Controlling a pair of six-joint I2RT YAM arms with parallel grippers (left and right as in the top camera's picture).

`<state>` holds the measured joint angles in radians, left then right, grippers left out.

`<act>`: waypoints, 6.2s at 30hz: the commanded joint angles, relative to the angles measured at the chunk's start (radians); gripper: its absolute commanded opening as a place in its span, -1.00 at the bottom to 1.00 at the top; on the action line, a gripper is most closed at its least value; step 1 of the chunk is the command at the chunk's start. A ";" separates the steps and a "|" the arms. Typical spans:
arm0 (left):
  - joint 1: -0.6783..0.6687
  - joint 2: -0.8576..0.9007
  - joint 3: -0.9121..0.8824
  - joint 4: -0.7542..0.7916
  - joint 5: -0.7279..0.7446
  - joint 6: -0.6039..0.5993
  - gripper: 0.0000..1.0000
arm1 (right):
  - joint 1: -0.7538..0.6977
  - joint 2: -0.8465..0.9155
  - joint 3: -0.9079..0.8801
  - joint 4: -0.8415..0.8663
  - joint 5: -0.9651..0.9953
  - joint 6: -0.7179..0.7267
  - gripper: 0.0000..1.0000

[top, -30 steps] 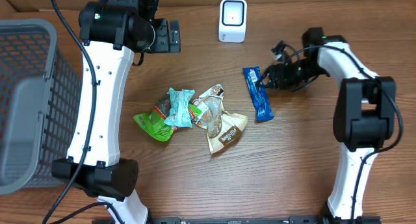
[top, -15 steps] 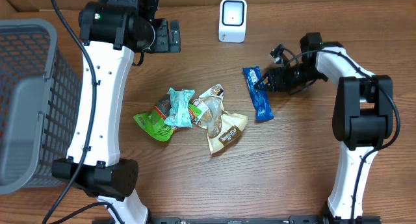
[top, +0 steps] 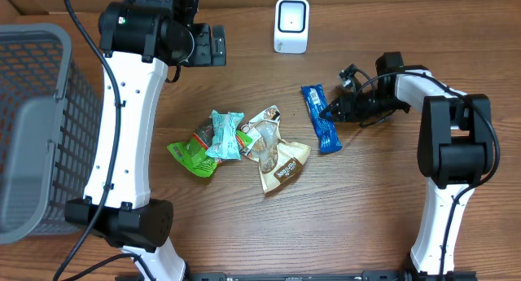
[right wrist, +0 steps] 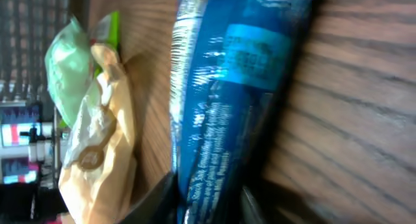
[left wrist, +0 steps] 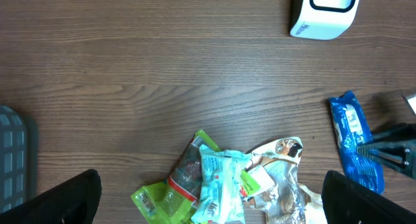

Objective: Scan the item barcode

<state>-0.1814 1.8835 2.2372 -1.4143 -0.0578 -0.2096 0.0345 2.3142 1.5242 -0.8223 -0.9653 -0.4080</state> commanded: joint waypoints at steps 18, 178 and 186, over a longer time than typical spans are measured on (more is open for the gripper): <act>0.004 0.013 0.003 0.001 -0.013 0.000 0.99 | 0.076 -0.152 0.134 -0.159 0.607 0.432 -0.92; 0.004 0.013 0.003 0.001 -0.013 0.000 1.00 | -0.376 -0.492 0.013 -0.235 0.473 0.478 0.18; 0.004 0.013 0.003 0.001 -0.012 0.000 1.00 | -0.190 -0.488 0.072 -0.214 0.376 0.457 0.19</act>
<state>-0.1814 1.8835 2.2364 -1.4143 -0.0582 -0.2100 -0.2417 1.8309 1.5822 -1.0409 -0.5224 0.0750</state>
